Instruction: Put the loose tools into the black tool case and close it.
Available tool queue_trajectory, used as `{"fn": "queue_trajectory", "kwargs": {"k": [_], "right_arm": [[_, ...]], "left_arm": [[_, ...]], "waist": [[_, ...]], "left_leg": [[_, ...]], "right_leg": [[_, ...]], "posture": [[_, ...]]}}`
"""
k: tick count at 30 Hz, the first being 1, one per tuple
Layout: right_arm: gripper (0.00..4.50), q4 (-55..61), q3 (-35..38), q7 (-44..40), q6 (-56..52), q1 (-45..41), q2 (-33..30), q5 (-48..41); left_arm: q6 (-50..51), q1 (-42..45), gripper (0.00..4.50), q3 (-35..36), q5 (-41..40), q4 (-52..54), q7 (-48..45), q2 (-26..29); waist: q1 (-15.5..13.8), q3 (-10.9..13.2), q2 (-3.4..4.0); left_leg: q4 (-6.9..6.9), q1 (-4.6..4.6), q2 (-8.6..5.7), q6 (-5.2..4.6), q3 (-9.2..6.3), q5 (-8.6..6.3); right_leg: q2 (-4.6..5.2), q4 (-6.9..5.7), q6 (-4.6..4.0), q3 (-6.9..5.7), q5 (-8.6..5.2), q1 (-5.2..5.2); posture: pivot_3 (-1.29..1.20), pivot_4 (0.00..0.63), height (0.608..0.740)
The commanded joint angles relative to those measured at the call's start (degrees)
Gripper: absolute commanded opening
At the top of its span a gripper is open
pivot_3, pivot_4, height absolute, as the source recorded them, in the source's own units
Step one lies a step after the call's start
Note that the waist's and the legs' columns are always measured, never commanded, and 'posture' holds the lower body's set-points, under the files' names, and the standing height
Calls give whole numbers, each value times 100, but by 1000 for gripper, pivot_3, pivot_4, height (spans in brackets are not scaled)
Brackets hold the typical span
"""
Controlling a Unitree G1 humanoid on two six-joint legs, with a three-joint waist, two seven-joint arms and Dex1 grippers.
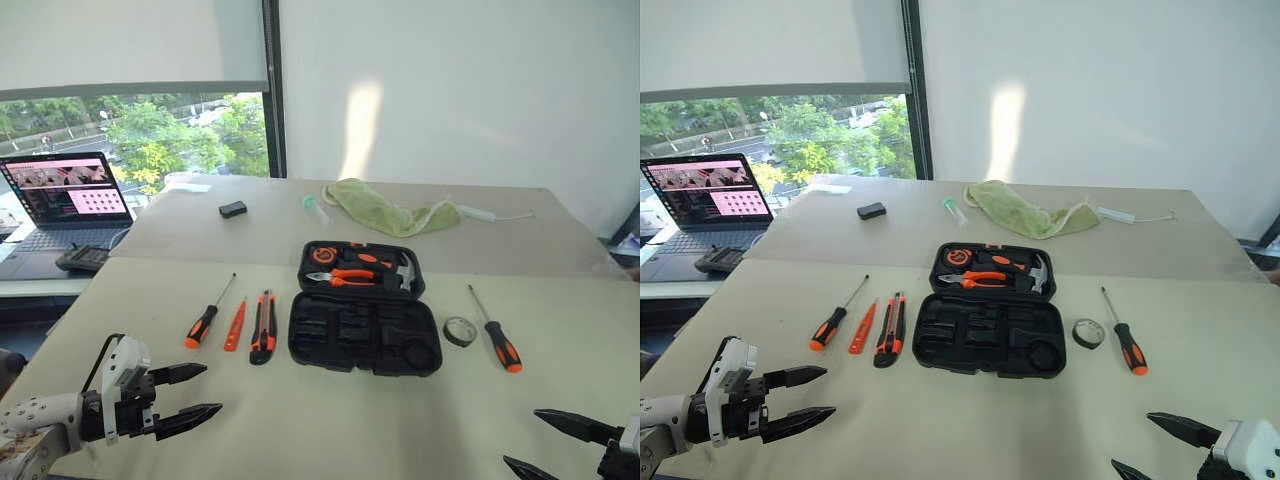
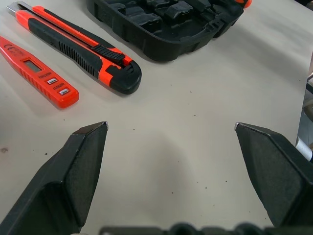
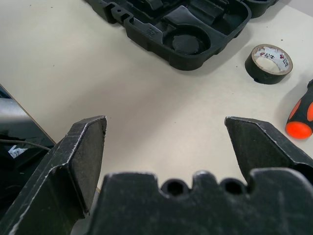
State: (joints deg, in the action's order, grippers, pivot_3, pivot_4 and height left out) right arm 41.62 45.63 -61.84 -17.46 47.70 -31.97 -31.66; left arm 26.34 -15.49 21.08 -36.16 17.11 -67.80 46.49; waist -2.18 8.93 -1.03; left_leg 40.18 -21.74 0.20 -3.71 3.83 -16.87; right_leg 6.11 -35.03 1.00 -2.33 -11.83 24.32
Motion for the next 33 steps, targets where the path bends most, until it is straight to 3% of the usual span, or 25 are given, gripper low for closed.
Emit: {"fn": "queue_trajectory", "kwargs": {"k": [1, 4, 7, 9, 14, 17, 25, 28, 30, 33], "right_arm": [[4484, 304, -111, 165, 124, -306, -95, -335], [4484, 980, -519, 534, -97, -1014, -308, -1310], [4484, 1215, -765, 731, -283, -1341, -589, -1662], [4484, 1304, -897, 828, -389, -1500, -820, -1838], [4484, 1335, -1067, 1019, -488, -1831, -1181, -1953], [4500, 1330, -1122, 1093, -501, -1938, -1282, -1965], [4500, 1425, -994, 1202, -452, -1701, -1199, -1900], [4500, 1439, -1020, 1439, -420, -1605, -1027, -1772], [4500, 1469, -1052, 1737, -449, -1549, -842, -1691], [4500, 1501, -1023, 1906, -451, -1242, -612, -1452]], "left_arm": [[301, 377, 4500, 105, -229, 94, 702, -231], [1322, 1414, 4500, 322, -340, 286, 2803, -805], [2415, 2078, 4500, 237, 51, 469, 4170, -864], [3104, 2519, 4500, -3, 214, 396, 4643, -681], [4291, 3406, 4500, -565, 519, -288, 5118, -530], [4706, 3578, 3813, -936, 634, -513, 5120, -512], [4146, 3663, 874, -1000, 591, -516, 4386, -369], [3027, 4153, 860, -875, 244, -515, 3450, -608], [2907, 4618, 860, -1335, -131, -478, 2287, -455], [2352, 5385, 860, -2527, 290, -866, 1148, -480]], "waist": [[1, 0, 0], [-7, 9, 5], [-8, 10, -14], [-5, 8, -20], [-4, 11, -26], [2, 11, -26], [1, 13, -31], [-27, 14, -33], [-101, 24, -54], [-122, 16, -50]], "left_leg": [[0, 0, 0, 0, 0, 0], [2, 6, 0, 2, -2, 1], [7, -1, 0, 27, -16, 16], [-1, 8, -5, 14, -17, 29], [-2, -6, -20, 17, -15, 22], [-3, -8, -23, 14, -14, 21], [-3, -6, -19, 16, -15, 21], [0, -13, -18, 17, -16, 22], [10, -34, -20, 18, -26, 26], [22, -53, -28, 57, -28, 52]], "right_leg": [[0, 0, 0, 0, 0, 0], [8, 0, 8, 3, 4, -7], [2, -2, 63, 4, 46, -10], [-45, -8, 21, -2, 65, -19], [-60, -1, 18, -2, 66, -6], [-61, 0, 18, -3, 65, -7], [-51, -4, 15, 1, 62, -5], [-47, -3, 12, 1, 61, 0], [-35, -2, 10, -1, 61, 2], [-41, 1, 1, -15, 65, 12]], "posture": [[0, 150, 740], [0, 150, 740], [0, 150, 740], [0, 150, 740], [0, 150, 740], [0, 150, 740], [0, 150, 740], [0, 150, 740], [0, 150, 740], [0, 150, 740]]}}
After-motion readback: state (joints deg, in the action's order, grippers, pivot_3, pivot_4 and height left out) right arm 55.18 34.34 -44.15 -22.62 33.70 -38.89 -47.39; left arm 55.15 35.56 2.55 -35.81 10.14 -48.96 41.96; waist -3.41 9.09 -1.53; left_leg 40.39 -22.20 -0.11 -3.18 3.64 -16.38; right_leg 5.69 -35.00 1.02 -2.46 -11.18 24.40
